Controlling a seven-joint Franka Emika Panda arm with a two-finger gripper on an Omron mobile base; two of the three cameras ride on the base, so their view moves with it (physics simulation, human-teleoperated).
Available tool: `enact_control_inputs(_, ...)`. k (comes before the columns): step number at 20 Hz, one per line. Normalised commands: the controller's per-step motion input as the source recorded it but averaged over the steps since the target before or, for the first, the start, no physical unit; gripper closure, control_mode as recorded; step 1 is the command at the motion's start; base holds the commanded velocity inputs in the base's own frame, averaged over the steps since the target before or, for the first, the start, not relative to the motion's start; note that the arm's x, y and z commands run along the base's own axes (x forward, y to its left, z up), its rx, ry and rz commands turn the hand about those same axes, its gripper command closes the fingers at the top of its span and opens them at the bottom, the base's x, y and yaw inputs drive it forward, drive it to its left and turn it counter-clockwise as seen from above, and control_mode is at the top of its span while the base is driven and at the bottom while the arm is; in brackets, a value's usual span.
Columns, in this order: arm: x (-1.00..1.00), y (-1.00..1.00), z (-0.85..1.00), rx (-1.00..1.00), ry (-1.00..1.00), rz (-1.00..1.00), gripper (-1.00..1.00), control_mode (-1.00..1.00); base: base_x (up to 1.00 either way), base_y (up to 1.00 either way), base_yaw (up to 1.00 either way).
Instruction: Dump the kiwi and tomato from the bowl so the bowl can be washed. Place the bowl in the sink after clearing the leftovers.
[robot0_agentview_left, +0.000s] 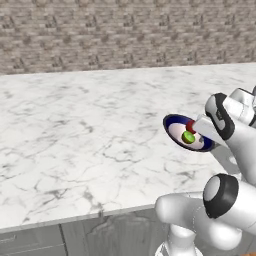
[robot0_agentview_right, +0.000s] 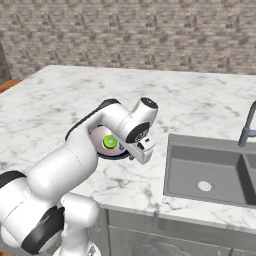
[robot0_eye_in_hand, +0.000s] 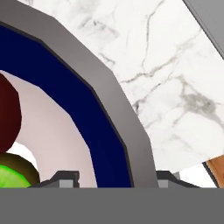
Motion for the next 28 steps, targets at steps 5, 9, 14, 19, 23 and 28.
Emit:
enact_control_inputs(5,0.00,0.00,0.00,0.00,0.00,0.00,1.00,1.00,-0.48,-0.41,0.00)
enact_control_inputs(9,0.00,0.00,0.00,0.00,0.00,0.00,1.00,1.00,-0.40,-0.69,-0.01)
enact_control_inputs(14,0.00,0.00,0.00,0.00,0.00,0.00,1.00,1.00,-0.16,-0.91,-0.01)
enact_control_inputs(19,0.00,0.00,0.00,0.00,0.00,0.00,1.00,1.00,0.00,-0.97,0.00)
enact_control_inputs(23,0.00,0.00,0.00,0.00,0.00,0.00,1.00,1.00,0.00,-0.79,0.00)
enact_control_inputs(28,0.00,0.00,0.00,0.00,0.00,0.00,1.00,1.00,0.14,-0.44,-0.01)
